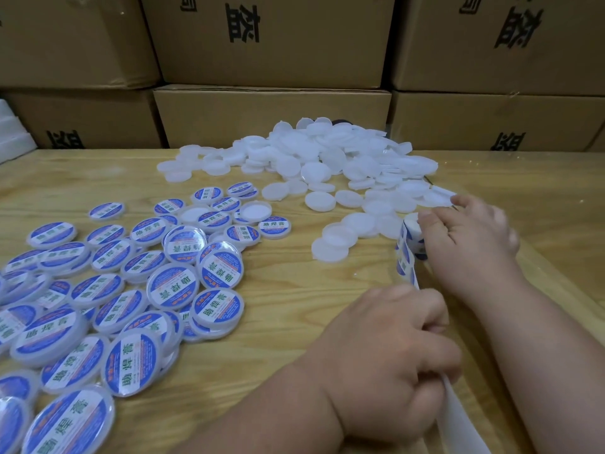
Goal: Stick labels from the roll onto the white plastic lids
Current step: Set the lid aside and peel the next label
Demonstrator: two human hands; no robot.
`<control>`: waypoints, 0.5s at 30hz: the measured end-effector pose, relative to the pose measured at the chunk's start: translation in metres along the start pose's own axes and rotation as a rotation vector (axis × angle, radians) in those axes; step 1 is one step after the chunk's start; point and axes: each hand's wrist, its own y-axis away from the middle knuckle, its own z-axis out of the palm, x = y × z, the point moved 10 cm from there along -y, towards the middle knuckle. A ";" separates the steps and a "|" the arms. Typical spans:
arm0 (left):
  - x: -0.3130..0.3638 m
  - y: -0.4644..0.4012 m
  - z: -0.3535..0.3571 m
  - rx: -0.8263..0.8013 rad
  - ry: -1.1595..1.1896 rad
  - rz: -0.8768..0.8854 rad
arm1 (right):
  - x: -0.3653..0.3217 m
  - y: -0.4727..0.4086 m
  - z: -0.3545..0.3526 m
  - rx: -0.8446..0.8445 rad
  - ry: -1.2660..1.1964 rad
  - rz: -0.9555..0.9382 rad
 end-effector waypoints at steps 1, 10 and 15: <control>0.003 0.000 0.001 -0.021 0.009 0.028 | 0.002 0.000 0.000 -0.004 -0.004 0.014; 0.012 0.001 0.002 -0.088 0.021 0.117 | -0.007 0.009 -0.020 0.035 -0.276 0.047; 0.019 0.001 0.001 -0.048 0.064 0.190 | -0.018 0.023 0.011 -0.313 -0.338 0.083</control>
